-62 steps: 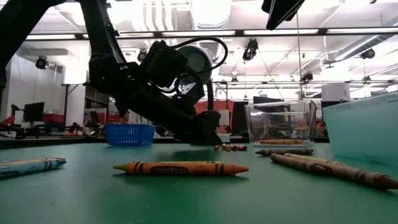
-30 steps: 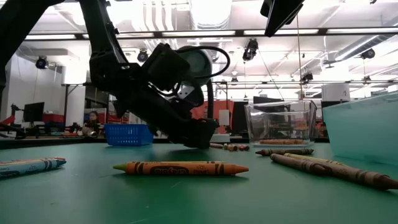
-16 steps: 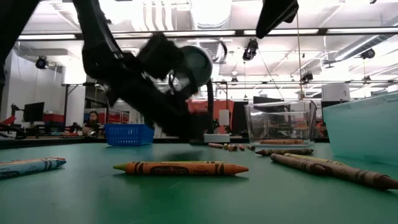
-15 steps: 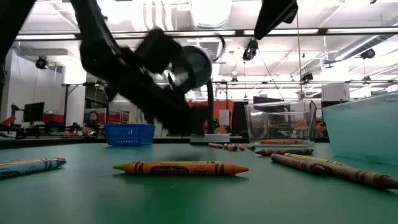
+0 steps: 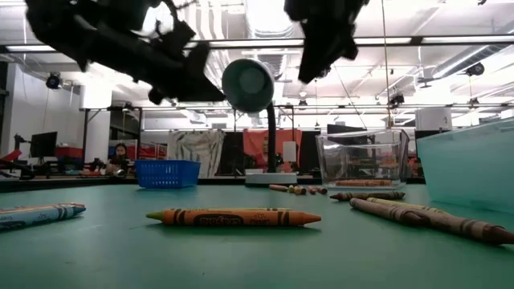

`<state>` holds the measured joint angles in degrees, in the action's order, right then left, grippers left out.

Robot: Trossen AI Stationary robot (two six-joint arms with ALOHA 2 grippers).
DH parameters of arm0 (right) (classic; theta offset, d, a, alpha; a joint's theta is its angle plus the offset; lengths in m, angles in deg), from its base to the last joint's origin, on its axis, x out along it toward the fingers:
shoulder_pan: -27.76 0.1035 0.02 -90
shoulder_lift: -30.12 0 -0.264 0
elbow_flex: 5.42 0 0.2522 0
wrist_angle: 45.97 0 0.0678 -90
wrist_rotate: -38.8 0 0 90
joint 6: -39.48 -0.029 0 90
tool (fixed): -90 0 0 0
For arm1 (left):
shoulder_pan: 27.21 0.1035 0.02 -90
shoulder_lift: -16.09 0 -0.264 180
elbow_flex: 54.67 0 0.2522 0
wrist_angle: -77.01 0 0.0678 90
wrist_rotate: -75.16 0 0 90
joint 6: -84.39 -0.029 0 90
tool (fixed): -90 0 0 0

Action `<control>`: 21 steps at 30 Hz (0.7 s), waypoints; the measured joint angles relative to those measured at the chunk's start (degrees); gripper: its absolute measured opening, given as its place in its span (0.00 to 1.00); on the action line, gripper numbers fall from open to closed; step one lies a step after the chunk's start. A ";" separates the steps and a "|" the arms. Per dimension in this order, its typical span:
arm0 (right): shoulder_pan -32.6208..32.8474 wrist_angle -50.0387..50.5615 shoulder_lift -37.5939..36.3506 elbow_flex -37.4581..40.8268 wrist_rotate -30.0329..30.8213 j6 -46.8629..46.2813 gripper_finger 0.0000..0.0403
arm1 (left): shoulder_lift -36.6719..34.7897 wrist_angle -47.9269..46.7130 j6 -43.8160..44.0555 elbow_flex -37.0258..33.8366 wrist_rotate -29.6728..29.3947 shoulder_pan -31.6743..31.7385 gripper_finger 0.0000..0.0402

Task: Sort crayons
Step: Put the orange crayon into the transparent bin

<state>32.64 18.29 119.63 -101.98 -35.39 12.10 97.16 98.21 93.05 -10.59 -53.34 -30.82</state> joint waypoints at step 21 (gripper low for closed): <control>-10.82 -5.75 13.21 -6.17 -7.47 0.42 0.11 | -23.56 0.03 -11.49 -9.51 0.17 -1.55 0.00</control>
<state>21.82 12.54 132.85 -108.16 -42.86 12.52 73.60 98.24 81.57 -20.10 -53.17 -32.38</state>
